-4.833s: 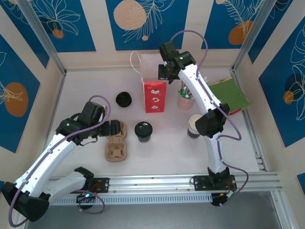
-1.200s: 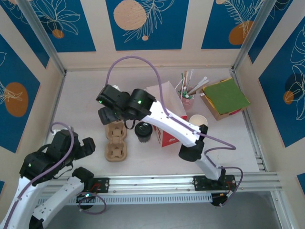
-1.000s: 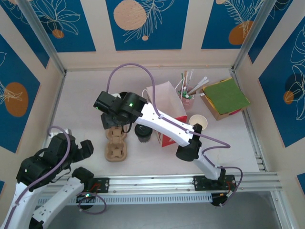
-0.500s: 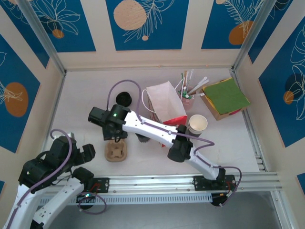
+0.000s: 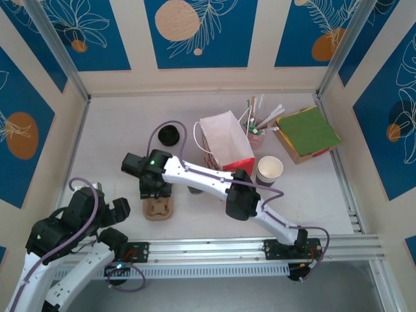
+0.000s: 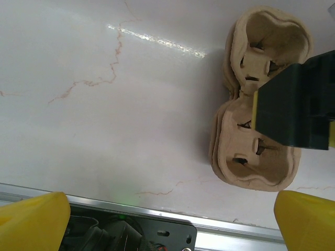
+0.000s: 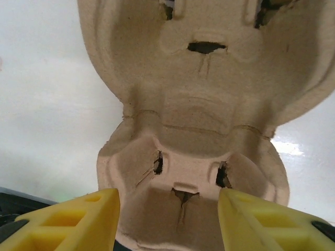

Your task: Pack the takeout coffee

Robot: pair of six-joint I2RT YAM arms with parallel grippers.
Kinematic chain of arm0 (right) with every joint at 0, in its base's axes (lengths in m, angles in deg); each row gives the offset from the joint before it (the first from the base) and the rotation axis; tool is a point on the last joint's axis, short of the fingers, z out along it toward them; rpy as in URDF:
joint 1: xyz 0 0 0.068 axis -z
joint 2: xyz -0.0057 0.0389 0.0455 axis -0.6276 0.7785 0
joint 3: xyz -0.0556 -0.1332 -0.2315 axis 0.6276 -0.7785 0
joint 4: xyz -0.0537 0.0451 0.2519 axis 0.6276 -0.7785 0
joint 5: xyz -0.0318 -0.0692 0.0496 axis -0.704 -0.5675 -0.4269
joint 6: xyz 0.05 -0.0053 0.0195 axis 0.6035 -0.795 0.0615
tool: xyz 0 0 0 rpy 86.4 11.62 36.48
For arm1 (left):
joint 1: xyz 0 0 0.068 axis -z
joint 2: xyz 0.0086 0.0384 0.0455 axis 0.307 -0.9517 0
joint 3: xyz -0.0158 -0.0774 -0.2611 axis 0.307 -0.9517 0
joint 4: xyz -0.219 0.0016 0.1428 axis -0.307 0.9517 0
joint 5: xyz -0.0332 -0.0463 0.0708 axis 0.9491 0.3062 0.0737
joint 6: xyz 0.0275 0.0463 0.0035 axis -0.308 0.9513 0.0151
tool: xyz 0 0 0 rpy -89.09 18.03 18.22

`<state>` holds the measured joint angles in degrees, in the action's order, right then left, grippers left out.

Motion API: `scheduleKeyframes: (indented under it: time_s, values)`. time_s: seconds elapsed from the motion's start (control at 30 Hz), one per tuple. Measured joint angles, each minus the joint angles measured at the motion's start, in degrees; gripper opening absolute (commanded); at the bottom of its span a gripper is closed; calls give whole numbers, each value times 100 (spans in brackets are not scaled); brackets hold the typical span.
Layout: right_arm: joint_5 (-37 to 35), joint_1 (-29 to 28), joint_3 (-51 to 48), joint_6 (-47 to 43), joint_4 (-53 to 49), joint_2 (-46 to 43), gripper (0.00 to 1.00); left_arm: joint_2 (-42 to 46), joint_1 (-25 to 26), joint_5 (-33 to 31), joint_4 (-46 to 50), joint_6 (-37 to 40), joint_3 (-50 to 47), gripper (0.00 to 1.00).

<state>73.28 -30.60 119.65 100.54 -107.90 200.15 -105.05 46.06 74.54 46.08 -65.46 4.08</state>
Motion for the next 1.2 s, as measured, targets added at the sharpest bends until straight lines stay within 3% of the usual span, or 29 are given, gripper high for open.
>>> scheduleKeyframes:
  time_s: [0.37,0.93,1.2]
  values:
    - [96,116,-389,-31,-151,63,55,0,0,0,0,-2,-26,100]
    - [-387,249,-343,-588,-927,44,55,0,0,0,0,-2,-26,100]
    - [-391,249,-22,-828,-966,44,49,0,0,0,0,-2,-26,100]
